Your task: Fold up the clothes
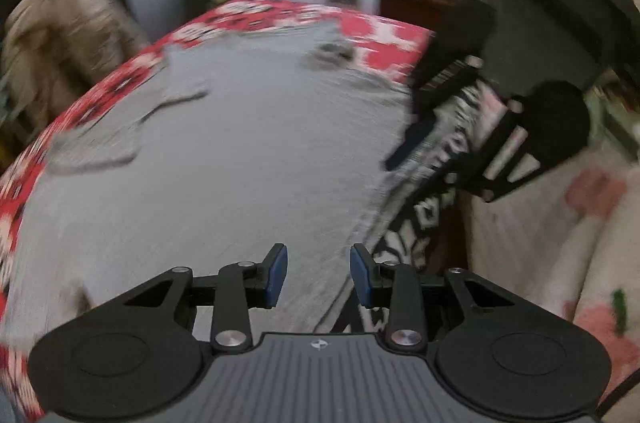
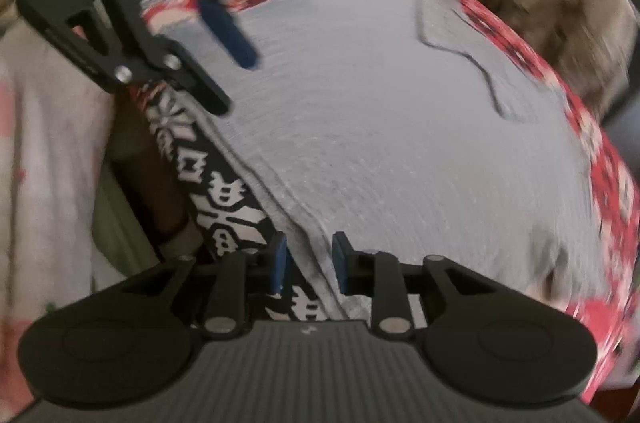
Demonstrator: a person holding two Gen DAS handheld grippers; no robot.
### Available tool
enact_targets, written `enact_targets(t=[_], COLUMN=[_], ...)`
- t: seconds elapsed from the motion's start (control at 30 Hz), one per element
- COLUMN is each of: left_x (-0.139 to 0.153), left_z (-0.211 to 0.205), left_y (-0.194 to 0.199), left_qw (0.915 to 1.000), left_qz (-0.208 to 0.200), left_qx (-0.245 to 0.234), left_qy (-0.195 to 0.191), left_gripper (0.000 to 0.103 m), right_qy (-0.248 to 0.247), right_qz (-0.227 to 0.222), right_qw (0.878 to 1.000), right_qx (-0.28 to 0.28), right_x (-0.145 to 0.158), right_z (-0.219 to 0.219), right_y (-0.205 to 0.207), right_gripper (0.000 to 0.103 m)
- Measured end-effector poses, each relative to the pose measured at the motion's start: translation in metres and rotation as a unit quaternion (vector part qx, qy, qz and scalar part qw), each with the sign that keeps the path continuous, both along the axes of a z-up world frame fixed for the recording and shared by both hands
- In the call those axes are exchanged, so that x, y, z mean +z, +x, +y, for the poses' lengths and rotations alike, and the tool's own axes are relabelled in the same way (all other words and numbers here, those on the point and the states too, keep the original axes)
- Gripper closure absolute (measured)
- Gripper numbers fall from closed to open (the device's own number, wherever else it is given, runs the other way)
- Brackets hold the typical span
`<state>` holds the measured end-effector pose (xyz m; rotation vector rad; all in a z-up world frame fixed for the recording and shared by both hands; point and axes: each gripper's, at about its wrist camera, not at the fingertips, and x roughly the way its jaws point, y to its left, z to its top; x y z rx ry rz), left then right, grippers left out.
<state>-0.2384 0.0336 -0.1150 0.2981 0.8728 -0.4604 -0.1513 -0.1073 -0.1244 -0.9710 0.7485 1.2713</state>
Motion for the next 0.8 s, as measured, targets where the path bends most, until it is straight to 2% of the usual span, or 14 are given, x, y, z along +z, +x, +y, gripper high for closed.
enact_targets(t=[0.27,0.37,0.47,0.6,0.8], left_x=[-0.015,-0.016,-0.018,-0.022,-0.027], left_z=[-0.008,-0.012,-0.019,-0.026,-0.031], left_y=[0.013,0.014,0.016,0.017,0.019], left_qw=[0.9993,0.9988,0.9979,0.9963,0.9953], left_qz=[0.019,0.02,0.016,0.012,0.01], left_qx=[-0.031,-0.045,-0.062,-0.083,-0.09], left_qy=[0.002,0.0,0.007,0.022,0.033], left_gripper=[0.069,0.069,0.069,0.069,0.069], right_qy=[-0.029,-0.034,-0.04,-0.045,-0.038], right_qz=[-0.045,-0.028,-0.014,-0.022,-0.033], right_qw=[0.996,0.996,0.996,0.996,0.996], right_qx=[0.076,0.075,0.078,0.077,0.075], right_x=[-0.007,-0.005,-0.003,0.0,0.005], right_z=[0.005,0.007,0.007,0.007,0.003], right_y=[-0.012,-0.006,-0.002,0.001,0.009], right_gripper=[0.076,0.078,0.087,0.1,0.103])
